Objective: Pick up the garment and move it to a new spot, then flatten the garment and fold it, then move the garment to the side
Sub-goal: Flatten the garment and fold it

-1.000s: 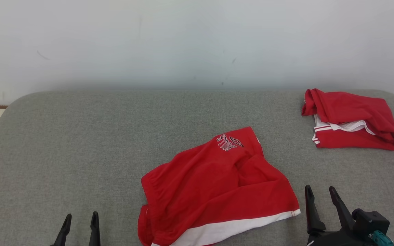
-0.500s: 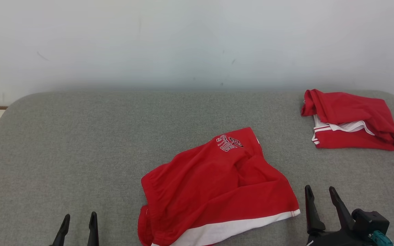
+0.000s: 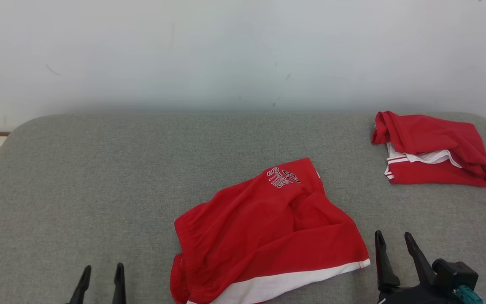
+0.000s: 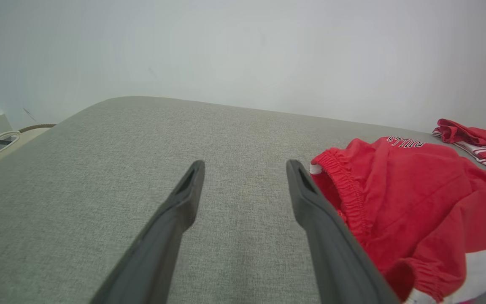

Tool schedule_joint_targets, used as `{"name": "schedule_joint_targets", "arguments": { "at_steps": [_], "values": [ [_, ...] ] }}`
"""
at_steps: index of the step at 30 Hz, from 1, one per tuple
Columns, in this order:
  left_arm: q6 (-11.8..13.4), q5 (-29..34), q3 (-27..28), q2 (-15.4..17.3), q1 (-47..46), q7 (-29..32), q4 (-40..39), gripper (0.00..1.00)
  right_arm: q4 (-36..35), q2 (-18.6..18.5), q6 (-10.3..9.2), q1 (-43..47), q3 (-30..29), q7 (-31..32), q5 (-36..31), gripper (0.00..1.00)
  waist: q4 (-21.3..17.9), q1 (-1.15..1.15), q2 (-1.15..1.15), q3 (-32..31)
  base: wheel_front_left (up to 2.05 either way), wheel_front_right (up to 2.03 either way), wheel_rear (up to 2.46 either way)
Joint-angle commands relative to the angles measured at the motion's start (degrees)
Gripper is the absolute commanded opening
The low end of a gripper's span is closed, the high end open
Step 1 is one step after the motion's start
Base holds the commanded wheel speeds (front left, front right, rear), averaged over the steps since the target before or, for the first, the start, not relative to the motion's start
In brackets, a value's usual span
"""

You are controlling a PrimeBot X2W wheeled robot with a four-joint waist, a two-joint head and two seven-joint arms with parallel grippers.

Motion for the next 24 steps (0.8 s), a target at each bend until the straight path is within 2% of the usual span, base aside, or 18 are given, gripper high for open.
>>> {"name": "schedule_joint_targets", "arguments": {
  "at_steps": [1, 8, 15, 19, 24],
  "values": [
    [-0.22, -0.13, -0.34, -0.02, 0.68, -0.26, 0.27, 1.00, 0.12, -0.18, -0.05, 0.26, 0.20, 0.25, 0.18, 1.00, 0.02, 0.00, 0.00, -0.03, 0.00, 0.00, 0.00],
    [-2.32, -0.16, -5.20, -0.01, 2.01, -0.26, 1.32, 1.00, 0.91, -0.97, -0.05, 1.28, 0.98, 2.16, 0.69, 1.00, 0.59, 0.00, 0.00, -0.64, 0.00, 0.00, 0.00],
    [-4.16, 0.89, -14.26, 0.04, 3.83, 1.31, 0.78, 1.00, 1.28, -3.00, -0.05, 2.11, 1.52, 5.03, 1.24, 1.00, 1.66, 0.00, 0.00, -0.55, 0.00, 0.00, 0.00],
    [-4.47, 0.10, -17.89, 0.35, 4.02, 2.00, 1.16, 1.00, 2.91, -4.52, -0.05, 1.68, 2.55, 7.05, 1.66, 1.00, 1.93, 0.00, 0.00, 0.00, 0.00, 0.00, 0.00],
    [-4.52, -1.02, -19.34, 0.57, 1.82, 1.62, 3.23, 1.00, 6.63, -5.36, -0.05, -0.07, 4.22, 8.09, 1.89, 1.00, 1.59, 0.00, 0.00, 0.73, 0.00, 0.00, 0.00]
  ]
}}
